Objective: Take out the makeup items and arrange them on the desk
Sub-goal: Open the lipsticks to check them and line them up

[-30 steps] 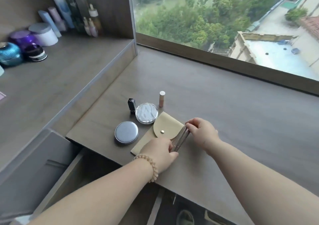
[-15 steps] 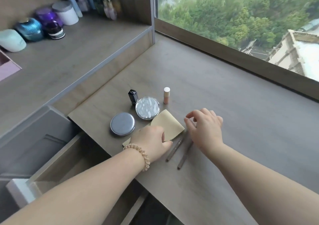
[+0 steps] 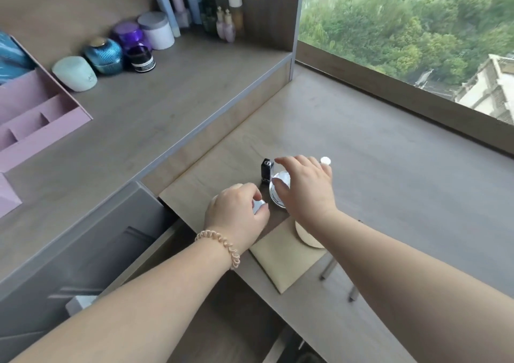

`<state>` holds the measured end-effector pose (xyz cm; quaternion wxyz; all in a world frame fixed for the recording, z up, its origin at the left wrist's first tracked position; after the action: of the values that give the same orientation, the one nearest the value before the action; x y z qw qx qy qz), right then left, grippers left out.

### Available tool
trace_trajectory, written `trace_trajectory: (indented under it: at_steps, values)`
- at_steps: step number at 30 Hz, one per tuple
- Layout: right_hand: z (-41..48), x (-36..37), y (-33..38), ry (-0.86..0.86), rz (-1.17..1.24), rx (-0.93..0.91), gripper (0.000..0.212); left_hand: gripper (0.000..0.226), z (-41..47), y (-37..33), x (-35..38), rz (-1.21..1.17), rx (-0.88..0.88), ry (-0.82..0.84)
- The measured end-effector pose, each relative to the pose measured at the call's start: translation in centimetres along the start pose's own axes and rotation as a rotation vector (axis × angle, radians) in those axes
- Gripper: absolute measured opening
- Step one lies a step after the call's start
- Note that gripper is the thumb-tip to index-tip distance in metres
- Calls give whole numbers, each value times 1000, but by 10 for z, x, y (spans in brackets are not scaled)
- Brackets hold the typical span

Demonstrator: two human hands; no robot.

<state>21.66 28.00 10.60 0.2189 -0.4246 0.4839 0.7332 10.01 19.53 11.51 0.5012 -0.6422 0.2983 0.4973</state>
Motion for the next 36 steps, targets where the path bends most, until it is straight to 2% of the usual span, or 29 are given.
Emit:
trace_trajectory:
  at_steps: [4, 8, 11, 13, 14, 16, 18, 20, 24, 28, 31, 36]
  values:
    - [21, 18, 15, 77, -20, 92, 46, 17, 8, 19, -3, -16, 12, -17]
    - [31, 29, 20, 89, -24, 170, 32, 31, 15, 32, 1, -47, 8, -6]
    - [28, 22, 25, 8, 101, 202, 32, 52, 17, 37, -1, -156, 49, 10]
    - [24, 11, 32, -6, 297, 227, 37, 62, 20, 30, -4, -240, 92, 44]
    - [18, 5, 36, -9, 389, 249, 39, 62, 23, 25, -8, -277, 109, 63]
    - [8, -6, 42, -7, 478, 268, 38, 47, 29, 13, -15, -341, 106, 80]
    - [-1, -16, 41, -2, 546, 293, 30, 26, 33, 2, -21, -368, 94, 85]
    - [-10, -26, 34, -13, 687, 342, 19, 16, 32, -9, -21, -411, 101, 105]
    - [-37, -48, 14, 10, 780, 350, 17, 12, 22, -30, -14, -624, 20, 113]
    - [-69, -72, -5, 129, 765, 382, 18, 14, 7, -56, -9, -821, -46, 249]
    - [-91, -91, -18, 189, 769, 387, 19, 16, -8, -80, -9, -829, 2, 344]
    - [-127, -121, -42, 206, 776, 408, 13, 17, -33, -120, -2, -811, 66, 396]
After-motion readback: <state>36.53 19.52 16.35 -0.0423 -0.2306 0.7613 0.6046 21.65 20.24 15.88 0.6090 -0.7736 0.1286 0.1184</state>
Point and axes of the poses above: each hand's wrist, its own z-axis towards the middle knuckle, its own x-axis out of the palm, y = z × x, the point moved 1 cm from there along z, towards the middle knuckle, and after that the axes turned 8 degrees about z, right-handed, at the moved point
